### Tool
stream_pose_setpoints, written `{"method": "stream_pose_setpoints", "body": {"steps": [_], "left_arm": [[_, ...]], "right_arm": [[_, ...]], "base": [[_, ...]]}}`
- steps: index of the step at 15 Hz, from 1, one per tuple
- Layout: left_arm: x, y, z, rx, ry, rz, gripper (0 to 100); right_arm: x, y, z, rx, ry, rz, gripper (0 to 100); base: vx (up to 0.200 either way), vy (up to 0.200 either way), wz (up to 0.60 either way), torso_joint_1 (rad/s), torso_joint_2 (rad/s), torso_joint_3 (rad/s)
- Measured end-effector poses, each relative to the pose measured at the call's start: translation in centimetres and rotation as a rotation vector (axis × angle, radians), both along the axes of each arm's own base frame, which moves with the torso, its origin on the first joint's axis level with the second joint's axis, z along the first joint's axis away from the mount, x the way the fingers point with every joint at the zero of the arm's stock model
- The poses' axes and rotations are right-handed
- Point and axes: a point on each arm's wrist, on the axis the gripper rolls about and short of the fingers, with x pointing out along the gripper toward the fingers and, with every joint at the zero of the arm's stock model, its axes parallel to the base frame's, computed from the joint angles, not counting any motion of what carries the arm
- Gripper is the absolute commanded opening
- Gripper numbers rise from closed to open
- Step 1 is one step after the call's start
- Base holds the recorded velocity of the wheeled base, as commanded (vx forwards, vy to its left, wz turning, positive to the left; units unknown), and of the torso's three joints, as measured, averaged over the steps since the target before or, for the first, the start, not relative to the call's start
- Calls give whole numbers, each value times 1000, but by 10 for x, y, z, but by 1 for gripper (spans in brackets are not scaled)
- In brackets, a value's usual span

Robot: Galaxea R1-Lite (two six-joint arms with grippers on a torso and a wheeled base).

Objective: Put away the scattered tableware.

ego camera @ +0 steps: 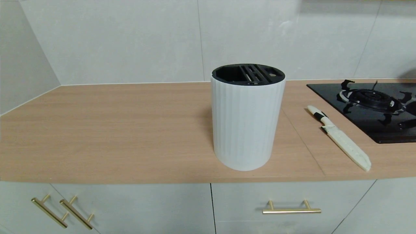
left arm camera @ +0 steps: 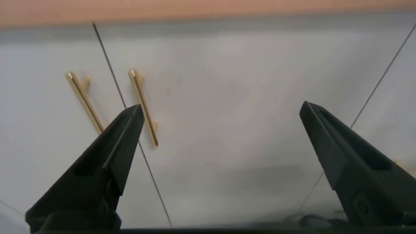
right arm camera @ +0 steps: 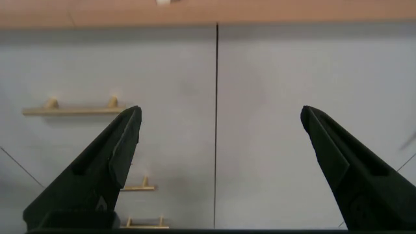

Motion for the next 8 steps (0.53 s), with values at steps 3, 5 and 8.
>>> {"method": "stream_pose_setpoints", "body": {"steps": [3, 5, 8], "left_arm": [[0, 0, 0, 0, 0, 0, 100], [0, 0, 0, 0, 0, 0, 100], [0, 0, 0, 0, 0, 0, 100]], "right_arm": [[0, 0, 0, 0, 0, 0, 100], [0, 0, 0, 0, 0, 0, 100], [0, 0, 0, 0, 0, -1, 100]], "base": [[0, 0, 0, 225, -478, -271], [0, 0, 0, 229, -493, -271], [0, 0, 0, 243, -509, -277]]}}
